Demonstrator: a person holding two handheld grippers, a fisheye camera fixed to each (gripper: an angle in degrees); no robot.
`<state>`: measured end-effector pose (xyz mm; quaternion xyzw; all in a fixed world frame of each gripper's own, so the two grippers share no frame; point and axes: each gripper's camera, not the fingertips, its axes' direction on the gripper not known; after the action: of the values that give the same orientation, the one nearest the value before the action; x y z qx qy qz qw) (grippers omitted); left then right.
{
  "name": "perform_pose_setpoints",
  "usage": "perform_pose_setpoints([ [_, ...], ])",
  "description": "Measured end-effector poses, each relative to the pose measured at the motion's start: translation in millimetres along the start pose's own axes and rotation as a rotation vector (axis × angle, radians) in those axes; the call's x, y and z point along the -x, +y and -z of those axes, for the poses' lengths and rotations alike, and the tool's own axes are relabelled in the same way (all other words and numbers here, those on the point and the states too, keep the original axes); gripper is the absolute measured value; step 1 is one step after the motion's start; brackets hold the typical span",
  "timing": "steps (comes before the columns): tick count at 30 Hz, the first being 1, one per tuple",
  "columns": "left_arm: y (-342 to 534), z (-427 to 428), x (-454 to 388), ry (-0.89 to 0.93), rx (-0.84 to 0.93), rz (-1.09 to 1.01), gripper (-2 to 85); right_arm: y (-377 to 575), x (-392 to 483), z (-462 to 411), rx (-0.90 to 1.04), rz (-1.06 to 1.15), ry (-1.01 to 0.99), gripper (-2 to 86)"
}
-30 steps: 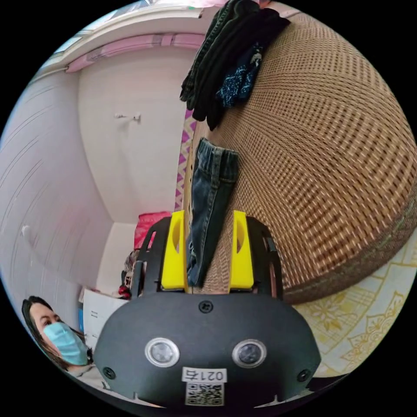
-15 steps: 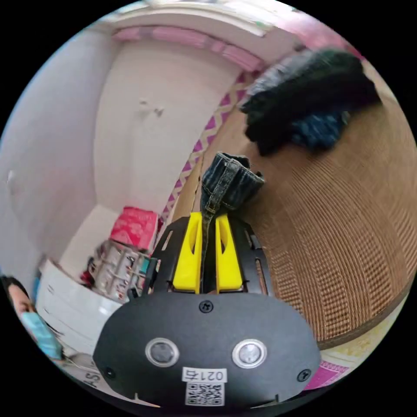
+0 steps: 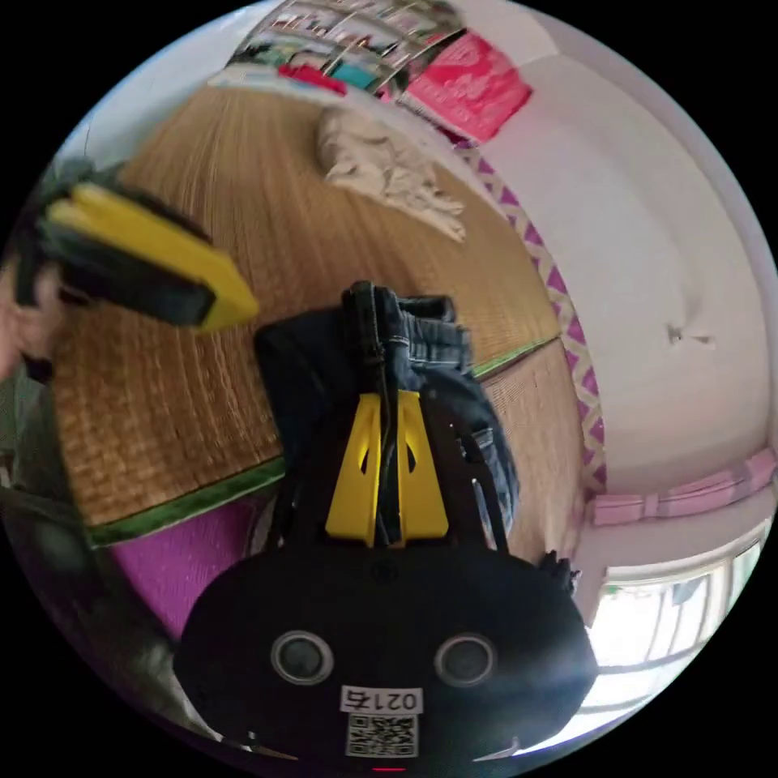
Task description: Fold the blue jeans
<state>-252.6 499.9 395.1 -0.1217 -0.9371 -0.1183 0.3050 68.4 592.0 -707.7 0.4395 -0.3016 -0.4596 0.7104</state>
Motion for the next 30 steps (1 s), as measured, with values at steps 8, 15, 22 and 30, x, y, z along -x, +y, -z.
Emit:
perform_pose_setpoints([
  [8,44,5,22,0.096,-0.133,-0.023,-1.0,-68,82,43,-0.088,-0.036,0.141,1.5],
  [15,0,-82,2,0.155,-0.060,-0.138,-0.9,-82,124,52,-0.122,-0.032,0.121,2.0],
  [22,63,-180,72,0.107,0.160,0.123,-0.9,-24,119,65,-0.224,-0.141,0.060,0.7],
  [30,116,-212,45,0.031,0.175,0.087,-0.9,135,-1,-85,-0.019,-0.512,-0.440,-0.6],
])
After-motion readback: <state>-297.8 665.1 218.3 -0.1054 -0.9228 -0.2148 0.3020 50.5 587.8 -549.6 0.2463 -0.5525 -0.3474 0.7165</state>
